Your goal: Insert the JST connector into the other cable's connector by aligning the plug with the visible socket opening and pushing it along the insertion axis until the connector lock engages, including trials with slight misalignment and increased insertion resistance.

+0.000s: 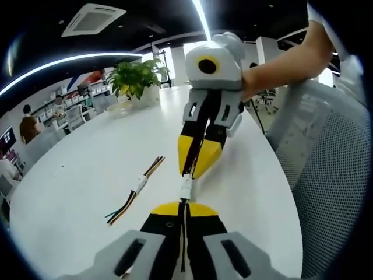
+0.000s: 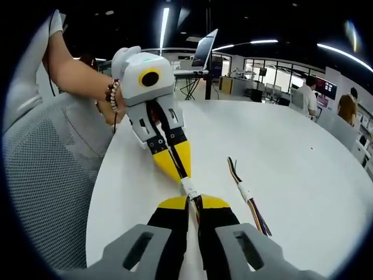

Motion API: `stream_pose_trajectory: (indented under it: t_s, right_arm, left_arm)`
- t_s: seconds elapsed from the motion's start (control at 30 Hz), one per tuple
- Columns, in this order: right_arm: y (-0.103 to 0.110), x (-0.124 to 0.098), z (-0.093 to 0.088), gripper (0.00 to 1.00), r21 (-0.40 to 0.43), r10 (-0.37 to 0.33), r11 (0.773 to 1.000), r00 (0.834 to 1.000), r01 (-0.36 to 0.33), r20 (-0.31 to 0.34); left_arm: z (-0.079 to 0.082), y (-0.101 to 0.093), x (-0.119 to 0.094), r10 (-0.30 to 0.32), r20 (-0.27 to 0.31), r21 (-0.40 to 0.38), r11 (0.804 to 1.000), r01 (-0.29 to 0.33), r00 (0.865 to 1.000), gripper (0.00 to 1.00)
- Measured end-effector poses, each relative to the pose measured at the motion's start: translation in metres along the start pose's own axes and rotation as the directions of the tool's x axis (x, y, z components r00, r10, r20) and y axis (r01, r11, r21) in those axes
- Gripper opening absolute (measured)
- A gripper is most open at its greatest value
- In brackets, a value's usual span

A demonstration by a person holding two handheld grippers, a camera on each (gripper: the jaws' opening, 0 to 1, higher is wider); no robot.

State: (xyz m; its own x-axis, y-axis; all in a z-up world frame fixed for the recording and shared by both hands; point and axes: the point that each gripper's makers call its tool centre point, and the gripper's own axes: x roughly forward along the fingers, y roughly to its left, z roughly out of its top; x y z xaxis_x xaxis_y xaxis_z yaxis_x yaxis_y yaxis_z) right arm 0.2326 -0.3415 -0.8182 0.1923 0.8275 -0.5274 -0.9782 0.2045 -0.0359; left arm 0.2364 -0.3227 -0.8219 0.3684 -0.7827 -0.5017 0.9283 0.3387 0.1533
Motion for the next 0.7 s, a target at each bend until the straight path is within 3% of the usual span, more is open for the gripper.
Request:
stream_pose_trajectory:
  t_s: [0.7]
  right_arm:
    - [-0.0092,0.0029,-0.001,0.03,-0.007,-0.042,0.999,0.999,0.042,0.012]
  left_arm:
    - [-0.0018,0.0089,0.0041,0.053,0.002,-0.026,0.998,-0.053,0.999,0.0]
